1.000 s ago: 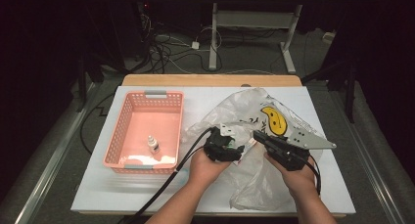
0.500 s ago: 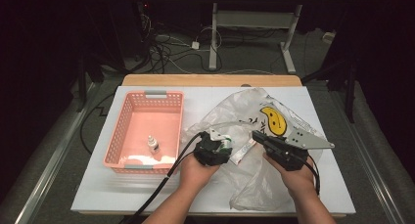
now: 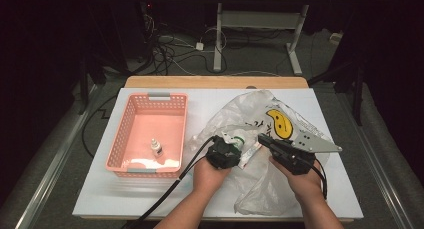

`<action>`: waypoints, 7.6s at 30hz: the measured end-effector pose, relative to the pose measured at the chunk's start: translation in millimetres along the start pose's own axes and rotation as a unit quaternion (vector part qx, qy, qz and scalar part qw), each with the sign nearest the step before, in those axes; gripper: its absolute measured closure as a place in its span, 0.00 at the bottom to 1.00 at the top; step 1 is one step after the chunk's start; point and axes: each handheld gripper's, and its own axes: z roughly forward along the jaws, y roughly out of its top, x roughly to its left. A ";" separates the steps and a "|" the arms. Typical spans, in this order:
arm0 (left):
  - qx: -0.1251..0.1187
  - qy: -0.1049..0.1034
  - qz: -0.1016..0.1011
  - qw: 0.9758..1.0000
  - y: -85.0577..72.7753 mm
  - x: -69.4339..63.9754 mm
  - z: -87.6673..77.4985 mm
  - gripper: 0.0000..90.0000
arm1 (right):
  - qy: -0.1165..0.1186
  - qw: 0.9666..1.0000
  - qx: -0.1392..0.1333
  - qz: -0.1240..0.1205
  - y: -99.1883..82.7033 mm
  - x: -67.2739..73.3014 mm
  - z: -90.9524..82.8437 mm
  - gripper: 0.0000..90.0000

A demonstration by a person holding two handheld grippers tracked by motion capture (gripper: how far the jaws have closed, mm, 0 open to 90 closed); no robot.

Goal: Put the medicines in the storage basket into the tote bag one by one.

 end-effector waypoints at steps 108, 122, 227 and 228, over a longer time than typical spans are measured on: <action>-0.049 0.051 -0.091 0.993 -68.9 157.0 -184.0 0.45 | -0.003 1.000 0.002 0.005 -1.7 -3.3 -2.4 1.00; 0.026 0.048 -0.072 0.996 -56.8 161.7 -169.1 0.68 | -0.001 1.000 0.001 0.005 -0.6 -2.3 -3.0 1.00; 0.062 0.042 -0.063 0.995 -41.1 142.6 -164.0 0.65 | -0.002 1.000 -0.003 0.003 2.0 -1.9 -6.0 1.00; 0.057 0.038 -0.061 0.996 -43.4 140.2 -166.6 0.65 | -0.002 1.000 -0.004 0.002 2.0 -2.2 -6.0 1.00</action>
